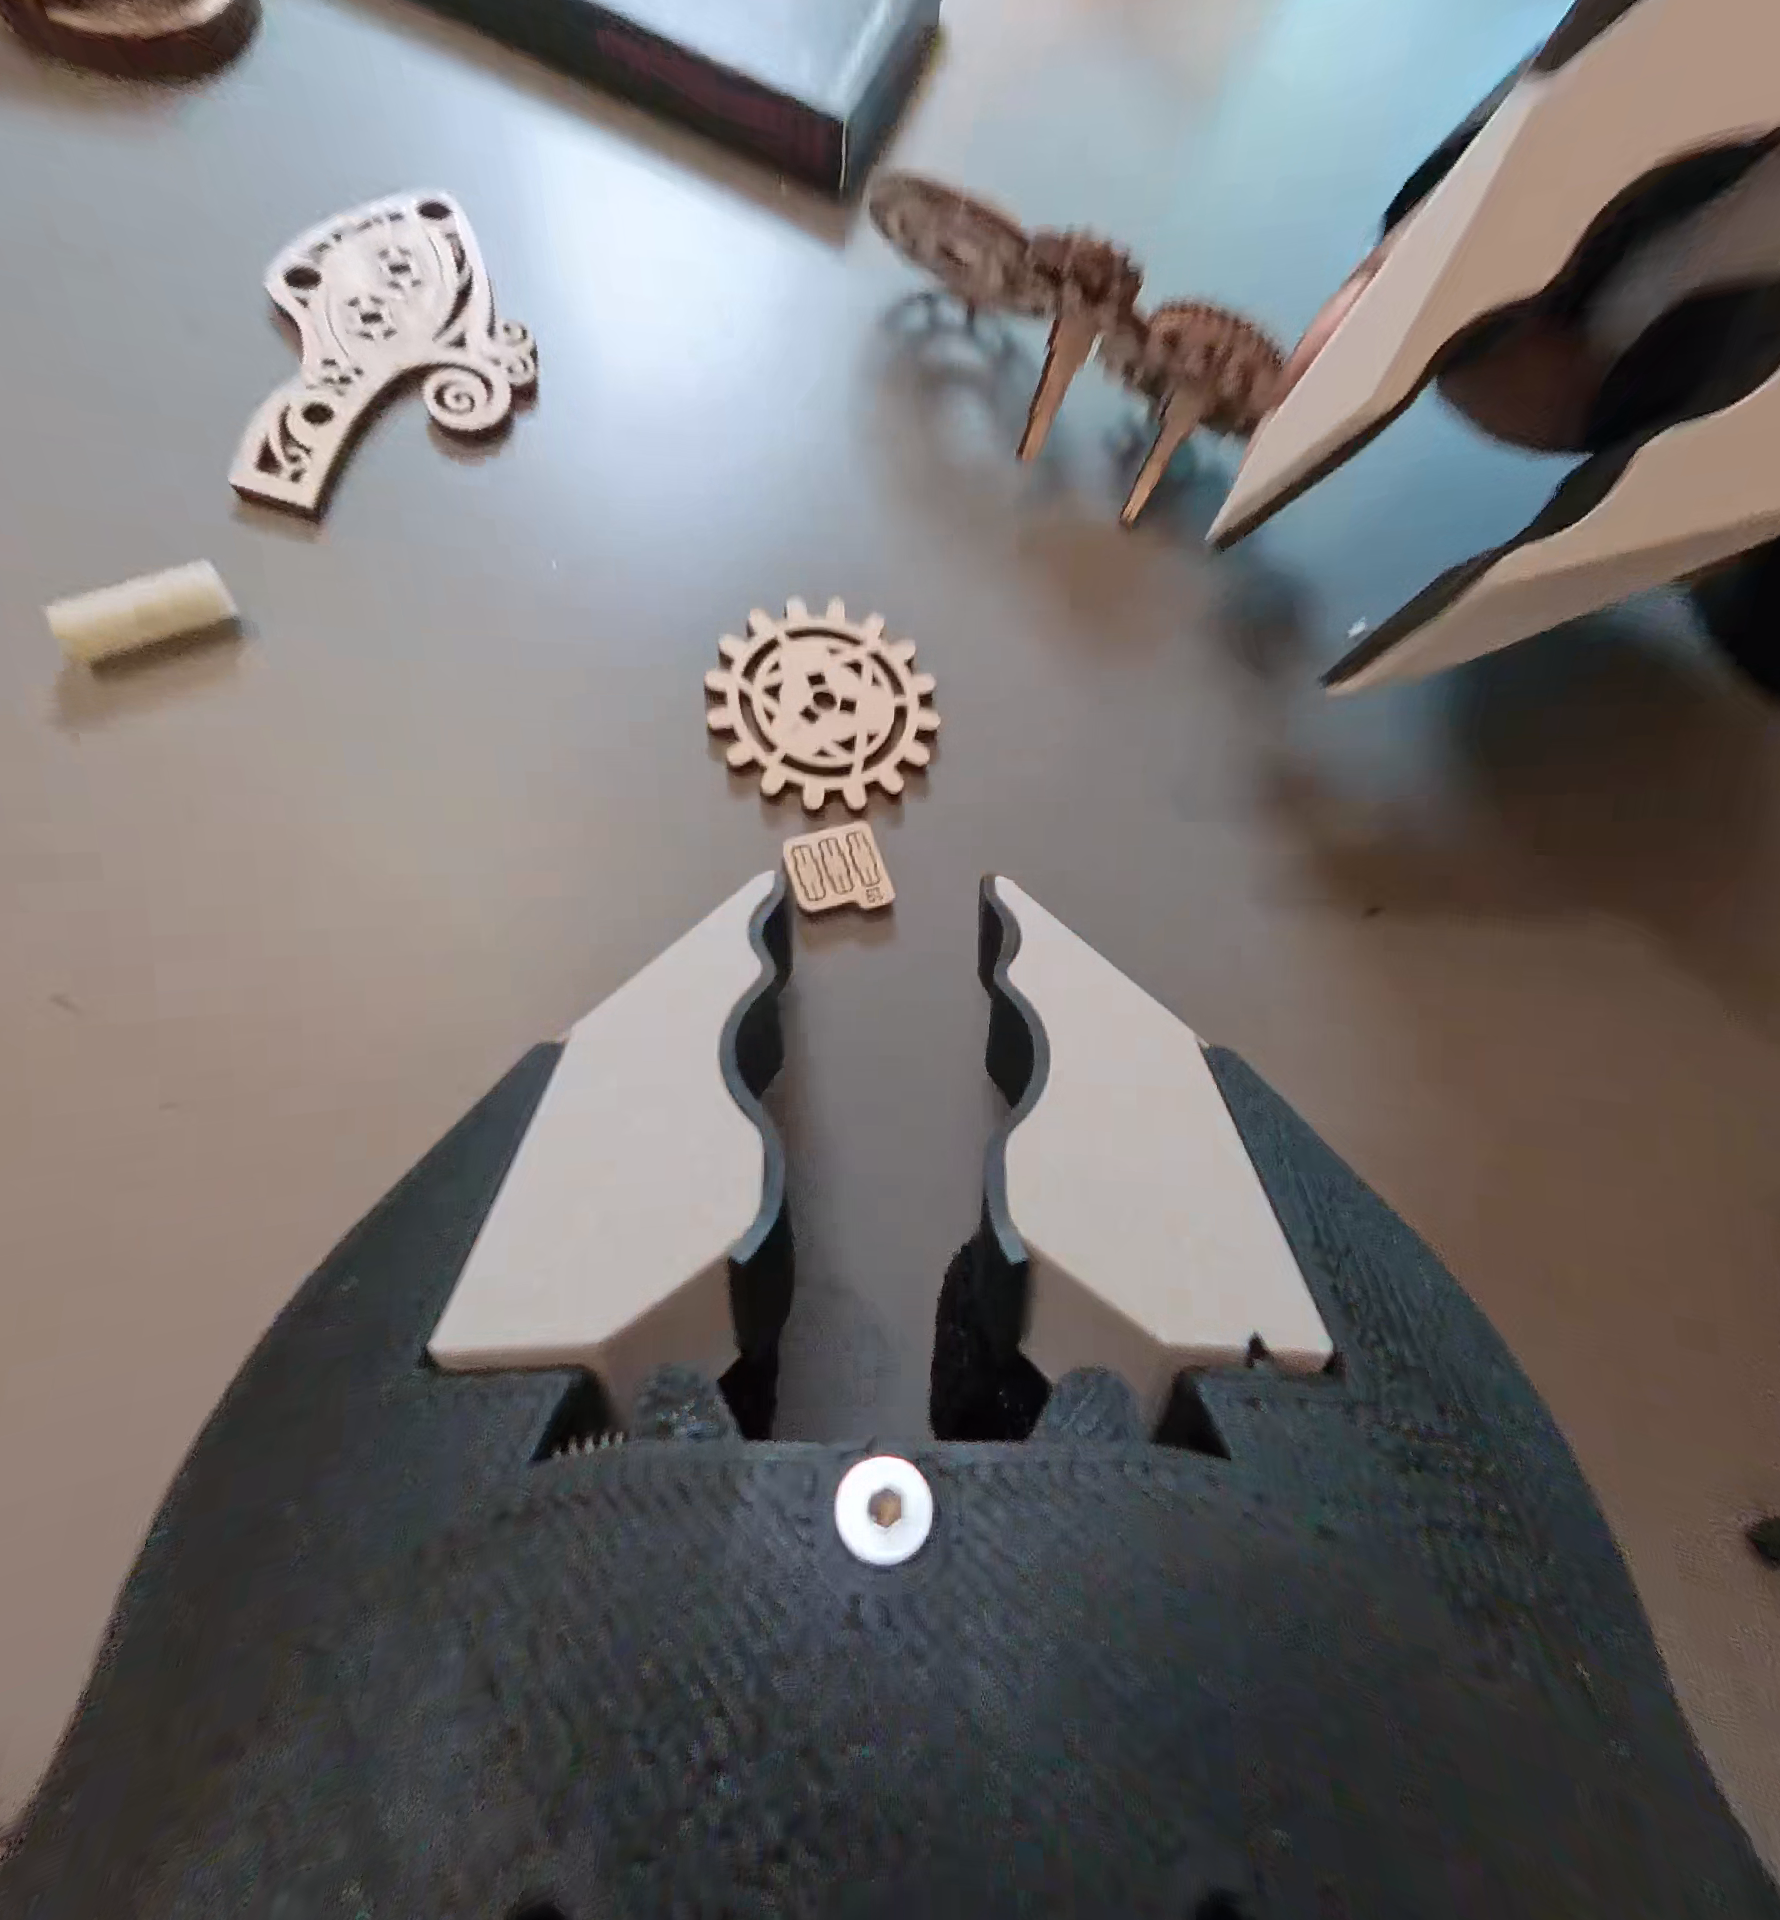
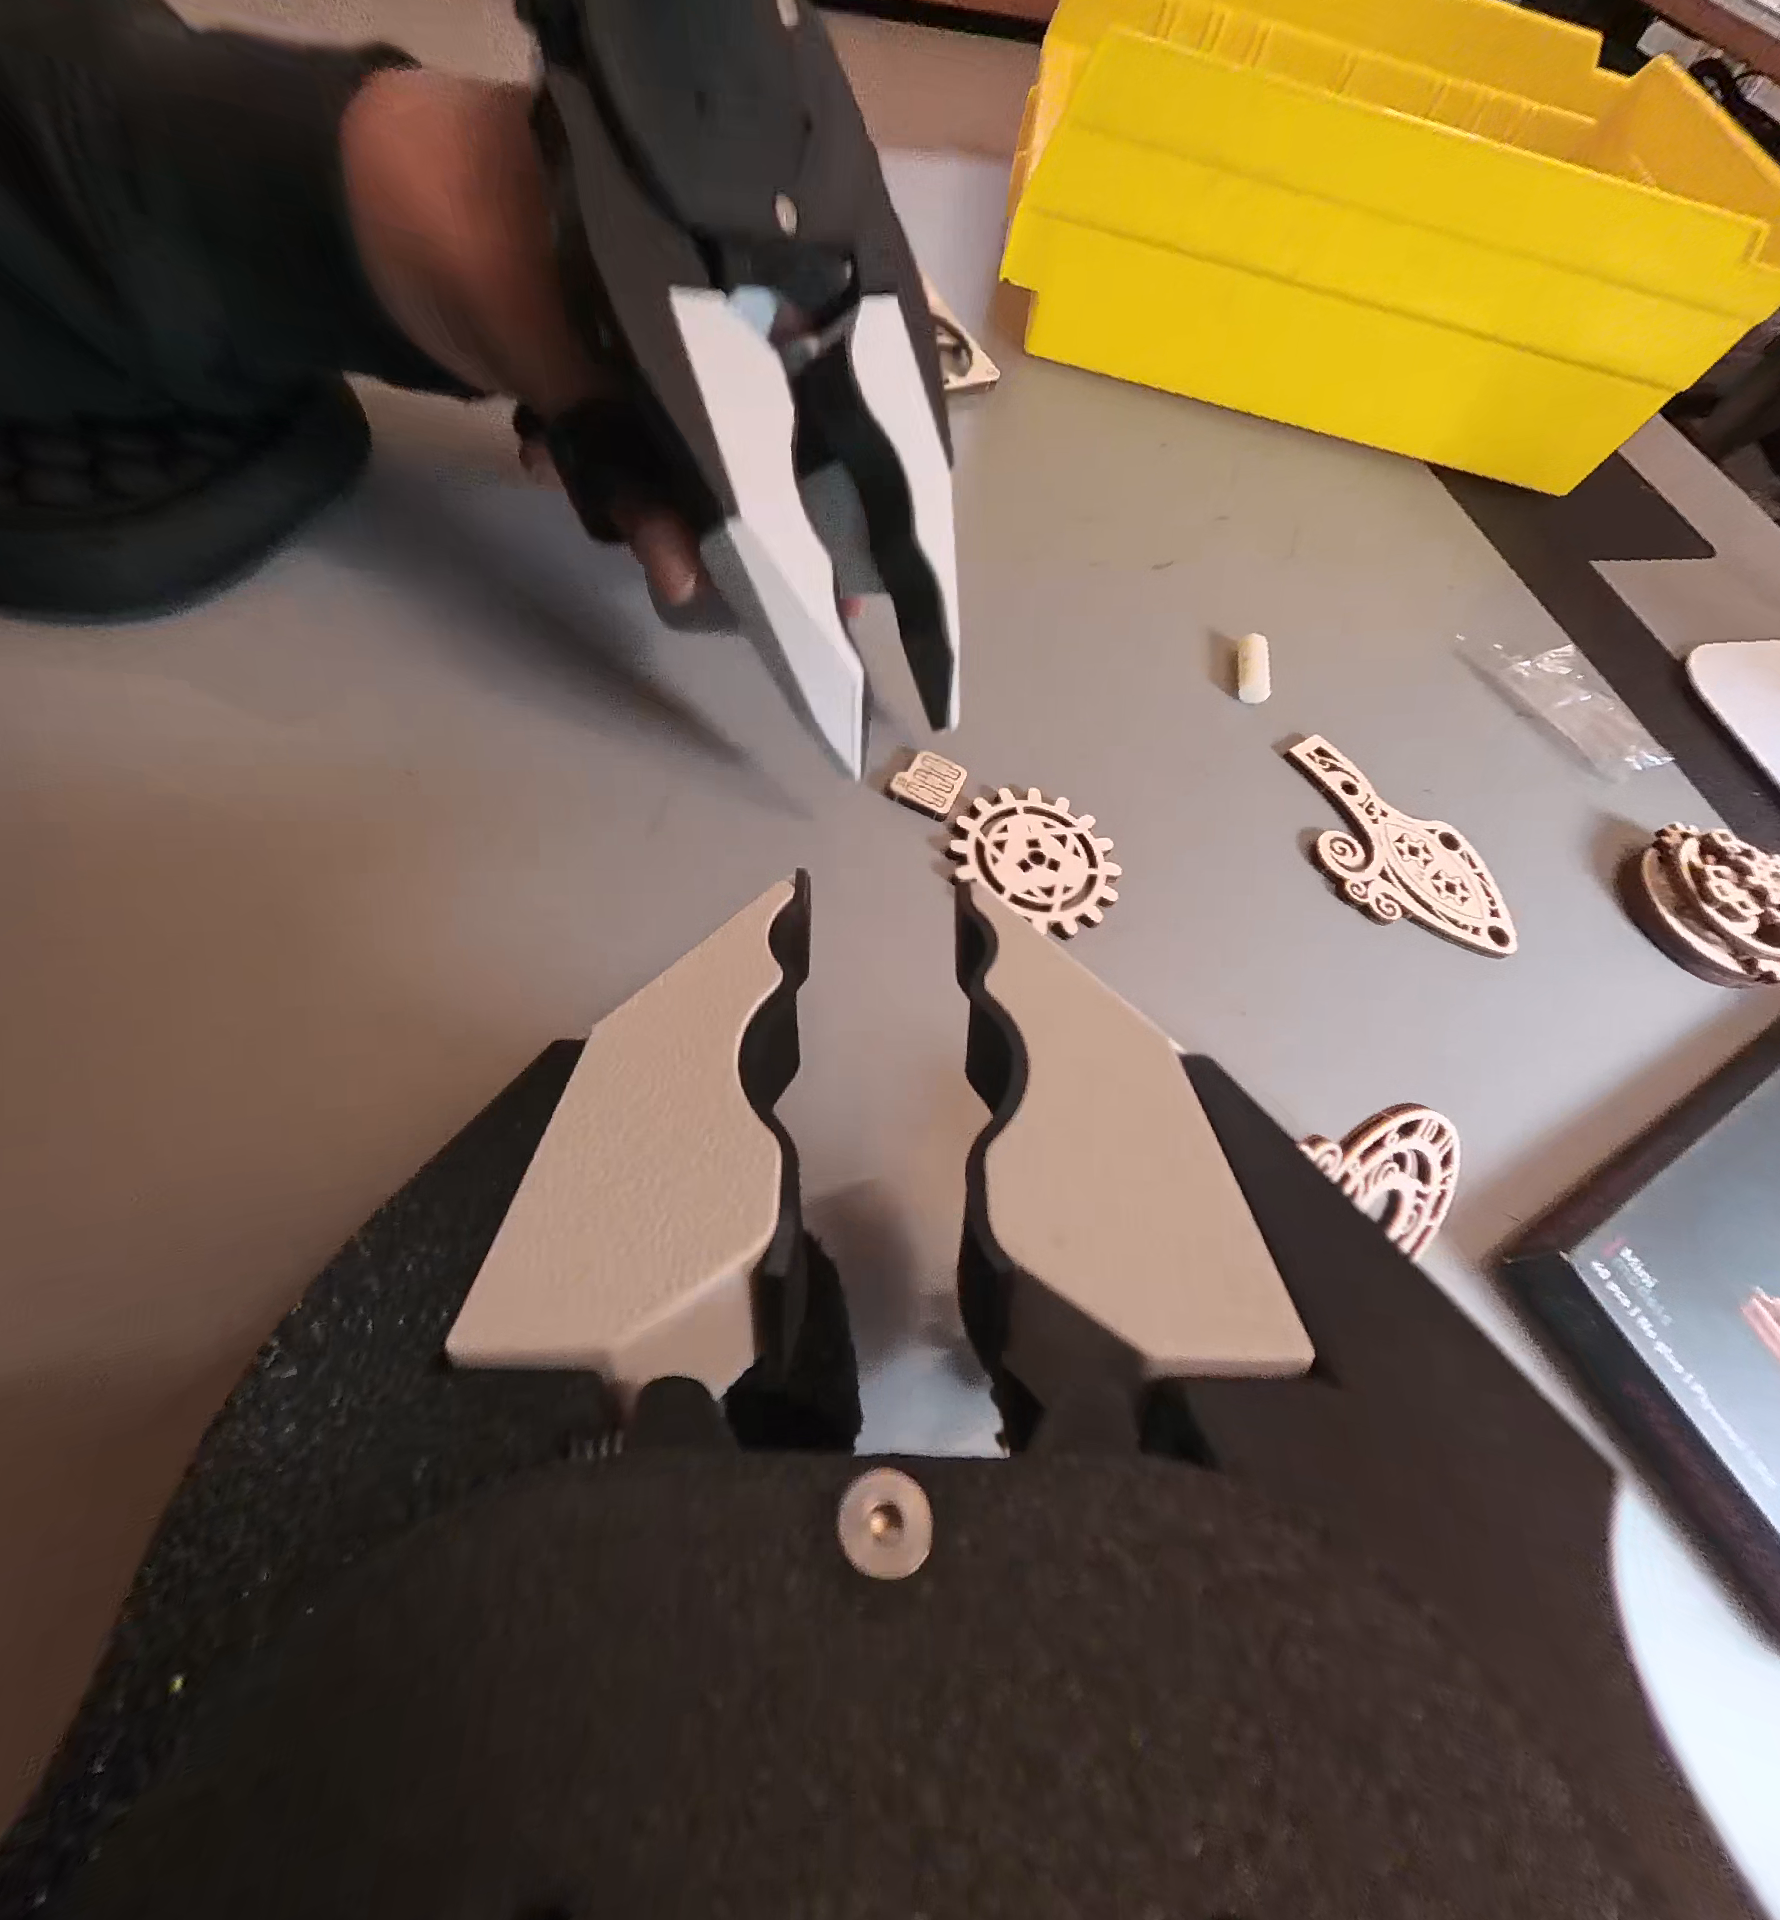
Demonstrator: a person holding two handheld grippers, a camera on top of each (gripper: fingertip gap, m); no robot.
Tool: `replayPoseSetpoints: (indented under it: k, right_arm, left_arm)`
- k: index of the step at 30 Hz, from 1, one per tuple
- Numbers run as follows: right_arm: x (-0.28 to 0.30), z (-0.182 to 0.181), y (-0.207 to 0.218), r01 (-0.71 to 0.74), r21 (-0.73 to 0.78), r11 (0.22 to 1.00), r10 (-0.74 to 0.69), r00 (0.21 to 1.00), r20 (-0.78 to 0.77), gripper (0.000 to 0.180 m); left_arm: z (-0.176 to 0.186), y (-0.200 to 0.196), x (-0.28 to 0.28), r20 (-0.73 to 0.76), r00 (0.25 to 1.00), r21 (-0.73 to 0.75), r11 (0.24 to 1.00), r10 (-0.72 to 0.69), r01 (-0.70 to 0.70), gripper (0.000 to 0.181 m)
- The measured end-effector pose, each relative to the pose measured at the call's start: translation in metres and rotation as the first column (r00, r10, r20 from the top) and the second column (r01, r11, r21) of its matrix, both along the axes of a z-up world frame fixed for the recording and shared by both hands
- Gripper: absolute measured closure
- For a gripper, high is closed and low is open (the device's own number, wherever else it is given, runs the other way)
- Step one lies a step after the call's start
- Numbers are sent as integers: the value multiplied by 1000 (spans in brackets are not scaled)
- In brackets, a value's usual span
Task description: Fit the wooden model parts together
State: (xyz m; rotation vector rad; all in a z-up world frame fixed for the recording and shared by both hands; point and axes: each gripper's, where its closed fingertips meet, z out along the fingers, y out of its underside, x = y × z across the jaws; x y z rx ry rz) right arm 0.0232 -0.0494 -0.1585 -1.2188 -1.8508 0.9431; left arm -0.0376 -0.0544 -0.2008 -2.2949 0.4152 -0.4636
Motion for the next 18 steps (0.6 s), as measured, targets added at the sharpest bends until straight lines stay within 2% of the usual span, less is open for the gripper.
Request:
replayPoseSetpoints:
  k: [3,8,10,12,16,18]
  right_arm:
    - [1,1,-1,1,0,1000,-1,1000,-3,155]
    - [1,4,-1,11,-9,1000,-11,1000,-14,158]
    - [1,6,-1,12,-29,1000,-13,1000,-26,159]
    - [0,10,-1,18,-54,998,-20,999,-41,160]
    - [-1,15,1,48,-167,985,-58,997,-53,160]
    - [-3,18,5,80,-257,963,-97,994,-54,160]
  left_arm:
    - [-10,4,-2,-100,995,0,1000,2,-2,149]
    - [-11,8,-3,-171,985,38,999,8,-2,149]
    - [-11,6,0,-162,987,25,1000,-4,9,161]
    - [-11,6,1,-175,984,29,999,-15,20,162]
    - [11,7,20,-311,944,217,959,-109,182,162]
    - [29,9,30,-364,926,320,920,-100,226,162]
